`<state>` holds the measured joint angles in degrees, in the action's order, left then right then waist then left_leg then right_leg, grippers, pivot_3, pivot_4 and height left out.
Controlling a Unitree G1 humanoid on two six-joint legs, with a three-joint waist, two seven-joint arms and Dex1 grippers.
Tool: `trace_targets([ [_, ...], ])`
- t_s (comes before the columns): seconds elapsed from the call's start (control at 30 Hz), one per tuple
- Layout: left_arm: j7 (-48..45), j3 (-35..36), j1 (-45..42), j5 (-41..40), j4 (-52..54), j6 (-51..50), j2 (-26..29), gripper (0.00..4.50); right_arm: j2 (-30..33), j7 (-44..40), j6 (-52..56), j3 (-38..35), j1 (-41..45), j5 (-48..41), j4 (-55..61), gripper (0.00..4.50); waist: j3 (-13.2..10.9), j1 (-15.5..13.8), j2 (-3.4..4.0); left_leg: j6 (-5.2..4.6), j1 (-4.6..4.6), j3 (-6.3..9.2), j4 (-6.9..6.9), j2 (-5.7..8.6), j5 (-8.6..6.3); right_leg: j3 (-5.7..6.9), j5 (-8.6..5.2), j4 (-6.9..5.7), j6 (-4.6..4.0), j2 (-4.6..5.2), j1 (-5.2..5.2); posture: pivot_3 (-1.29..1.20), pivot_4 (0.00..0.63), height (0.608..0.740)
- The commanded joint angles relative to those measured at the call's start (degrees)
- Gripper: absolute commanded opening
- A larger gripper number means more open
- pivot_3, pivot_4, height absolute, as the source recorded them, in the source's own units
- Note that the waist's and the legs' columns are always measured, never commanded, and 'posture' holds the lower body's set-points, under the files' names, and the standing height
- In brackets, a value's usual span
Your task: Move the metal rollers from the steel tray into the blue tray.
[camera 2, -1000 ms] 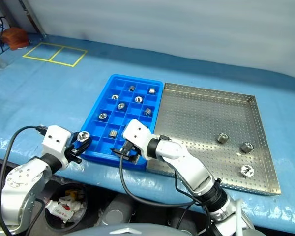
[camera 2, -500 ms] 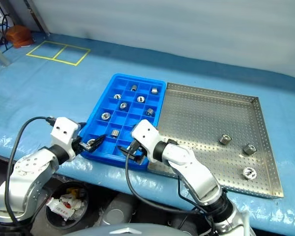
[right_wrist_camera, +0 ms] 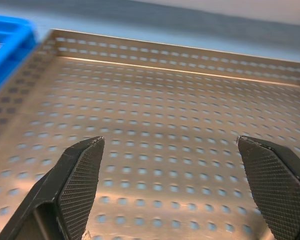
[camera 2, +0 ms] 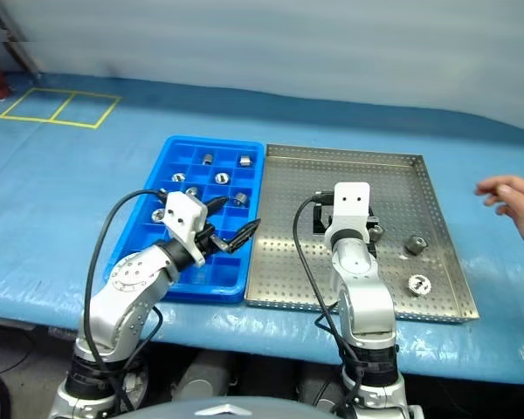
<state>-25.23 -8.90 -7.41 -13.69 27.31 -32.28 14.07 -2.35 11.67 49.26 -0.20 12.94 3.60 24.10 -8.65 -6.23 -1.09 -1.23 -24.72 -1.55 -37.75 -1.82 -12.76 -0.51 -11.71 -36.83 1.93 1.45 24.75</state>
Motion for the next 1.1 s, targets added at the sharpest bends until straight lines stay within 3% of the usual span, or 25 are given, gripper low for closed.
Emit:
trace_targets([
  [0.03,-2.1,-3.3,-0.7,0.3,0.3,3.1,0.3,4.47,-2.7,5.0,-0.8,-3.8,2.4,1.4,-3.0,4.50,0.0,1.2,0.01,0.00,0.03,0.04,0.01,0.01,0.00,0.00,0.00,-0.01,0.00,-0.02,-0.03,0.17,0.150,0.740],
  [0.4,-6.1,-10.1,0.9,-0.5,2.0,4.5,1.2,4.47,-6.9,9.9,-2.8,-13.1,5.8,-2.4,-11.1,4.50,0.0,3.8,0.10,-0.07,0.14,0.25,-0.02,0.05,0.04,-0.10,0.03,-0.05,0.05,-0.04,-0.13,0.19,0.150,0.740],
  [1.1,-7.5,-12.6,2.2,-0.1,1.3,6.6,2.4,4.47,-6.7,9.7,-2.6,-12.7,4.3,-4.5,-12.3,4.50,-0.1,3.7,0.24,-0.08,0.15,0.24,-0.01,0.04,0.04,-0.17,0.03,-0.04,0.07,-0.05,-0.12,0.20,0.150,0.740],
])
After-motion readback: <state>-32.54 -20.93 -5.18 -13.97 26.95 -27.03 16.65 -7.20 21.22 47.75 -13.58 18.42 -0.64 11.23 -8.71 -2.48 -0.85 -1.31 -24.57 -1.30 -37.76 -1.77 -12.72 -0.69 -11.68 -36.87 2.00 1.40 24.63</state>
